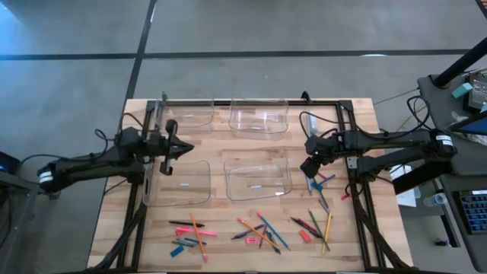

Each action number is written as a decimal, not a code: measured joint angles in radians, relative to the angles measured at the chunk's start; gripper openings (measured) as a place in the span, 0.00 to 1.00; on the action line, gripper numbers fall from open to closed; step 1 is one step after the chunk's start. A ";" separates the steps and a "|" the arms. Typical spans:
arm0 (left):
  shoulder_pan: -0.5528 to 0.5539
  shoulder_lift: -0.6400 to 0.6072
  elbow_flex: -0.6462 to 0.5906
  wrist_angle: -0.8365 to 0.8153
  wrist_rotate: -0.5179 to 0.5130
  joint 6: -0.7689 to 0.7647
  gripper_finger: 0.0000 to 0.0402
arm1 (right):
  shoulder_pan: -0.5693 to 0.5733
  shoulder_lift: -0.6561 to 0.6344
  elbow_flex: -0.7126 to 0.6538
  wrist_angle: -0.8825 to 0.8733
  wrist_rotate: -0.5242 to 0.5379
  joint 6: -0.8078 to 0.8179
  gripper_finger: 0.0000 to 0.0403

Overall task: Sort crayons/erasers/pens/pencils in bins
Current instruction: Put the dark green pencil into the bottom right transparent bin

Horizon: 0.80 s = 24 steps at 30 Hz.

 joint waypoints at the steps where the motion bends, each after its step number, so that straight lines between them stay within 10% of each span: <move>1: 0.000 -0.001 0.000 0.000 -0.006 0.008 0.00 | 0.003 0.000 0.000 0.000 0.000 0.004 0.45; 10: 0.005 0.005 0.005 -0.001 -0.042 0.011 0.02 | 0.011 0.000 -0.001 0.001 0.033 0.009 0.45; 24: 0.005 0.006 0.005 0.000 -0.062 0.009 0.34 | 0.011 0.000 -0.011 0.001 0.052 0.009 0.45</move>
